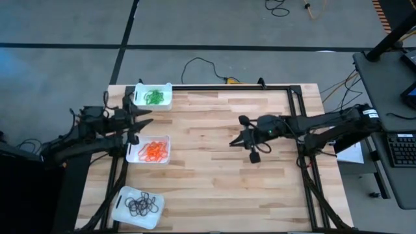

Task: Sort rubber bands into baskets
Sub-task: Return to Home Position

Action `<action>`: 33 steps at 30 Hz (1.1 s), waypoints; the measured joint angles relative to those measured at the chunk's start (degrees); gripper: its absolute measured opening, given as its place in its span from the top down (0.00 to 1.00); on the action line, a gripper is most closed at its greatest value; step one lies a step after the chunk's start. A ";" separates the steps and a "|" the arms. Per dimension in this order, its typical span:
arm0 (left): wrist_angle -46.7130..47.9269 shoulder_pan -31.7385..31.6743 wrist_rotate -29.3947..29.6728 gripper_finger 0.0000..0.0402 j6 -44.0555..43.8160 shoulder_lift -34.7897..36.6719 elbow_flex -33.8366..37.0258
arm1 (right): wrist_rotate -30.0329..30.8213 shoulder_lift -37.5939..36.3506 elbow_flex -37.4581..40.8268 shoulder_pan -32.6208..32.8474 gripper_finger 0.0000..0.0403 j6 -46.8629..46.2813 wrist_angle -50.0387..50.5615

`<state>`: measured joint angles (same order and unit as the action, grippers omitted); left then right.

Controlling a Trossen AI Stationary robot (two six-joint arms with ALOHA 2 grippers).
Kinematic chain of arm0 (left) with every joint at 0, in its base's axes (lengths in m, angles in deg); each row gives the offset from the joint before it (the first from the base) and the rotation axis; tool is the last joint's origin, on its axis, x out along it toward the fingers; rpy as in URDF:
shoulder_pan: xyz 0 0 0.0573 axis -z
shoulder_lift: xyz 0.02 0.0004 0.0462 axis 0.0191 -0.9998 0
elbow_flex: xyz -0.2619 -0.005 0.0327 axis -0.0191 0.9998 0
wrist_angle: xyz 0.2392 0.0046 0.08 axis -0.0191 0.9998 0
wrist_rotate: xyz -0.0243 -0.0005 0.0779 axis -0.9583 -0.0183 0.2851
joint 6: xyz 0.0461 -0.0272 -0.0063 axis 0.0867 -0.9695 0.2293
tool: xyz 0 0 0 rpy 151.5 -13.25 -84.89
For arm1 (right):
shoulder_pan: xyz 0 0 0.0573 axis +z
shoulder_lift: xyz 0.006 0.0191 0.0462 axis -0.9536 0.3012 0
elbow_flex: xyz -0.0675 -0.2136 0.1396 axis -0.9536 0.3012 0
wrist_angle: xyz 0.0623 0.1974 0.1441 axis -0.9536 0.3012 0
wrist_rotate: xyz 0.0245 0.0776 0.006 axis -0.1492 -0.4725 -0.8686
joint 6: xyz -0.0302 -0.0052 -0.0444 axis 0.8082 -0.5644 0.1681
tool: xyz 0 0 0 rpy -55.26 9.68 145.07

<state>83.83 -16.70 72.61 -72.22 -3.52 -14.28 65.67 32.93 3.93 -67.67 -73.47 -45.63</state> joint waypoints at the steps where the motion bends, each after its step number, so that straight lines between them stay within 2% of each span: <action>1: -1.03 -0.01 0.42 0.65 0.16 0.54 0.24 | -2.00 -0.12 0.69 -1.43 0.97 1.46 -0.47; 6: -2.16 -0.01 0.45 0.65 0.69 2.89 2.16 | -14.51 -2.39 4.56 -8.93 0.97 7.82 -1.25; 9: -2.64 0.01 0.36 0.65 0.16 3.96 3.55 | -15.08 -4.83 6.84 -12.02 0.97 12.74 -1.03; 13: -4.32 0.01 4.52 0.65 -2.84 4.08 6.67 | -15.43 -9.31 9.59 -15.07 0.97 15.53 -1.33; 18: -13.19 0.86 1.55 0.65 0.54 3.78 11.78 | -9.58 -16.40 14.64 -15.15 0.97 12.94 -3.07; 24: -12.05 2.21 1.05 0.65 -0.08 4.04 13.15 | -5.61 -25.33 23.69 -14.67 0.97 8.92 -12.13; 30: -13.79 3.59 1.01 0.65 0.78 4.27 13.10 | 5.99 -29.63 30.15 -9.39 0.97 6.91 -18.73; 33: -13.87 4.75 1.01 0.65 0.95 4.28 13.13 | 5.80 -30.16 32.42 -6.67 0.97 4.47 -21.59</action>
<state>69.97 -11.95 73.62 -71.28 0.76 -1.15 71.48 2.77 36.34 -74.33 -69.00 -67.21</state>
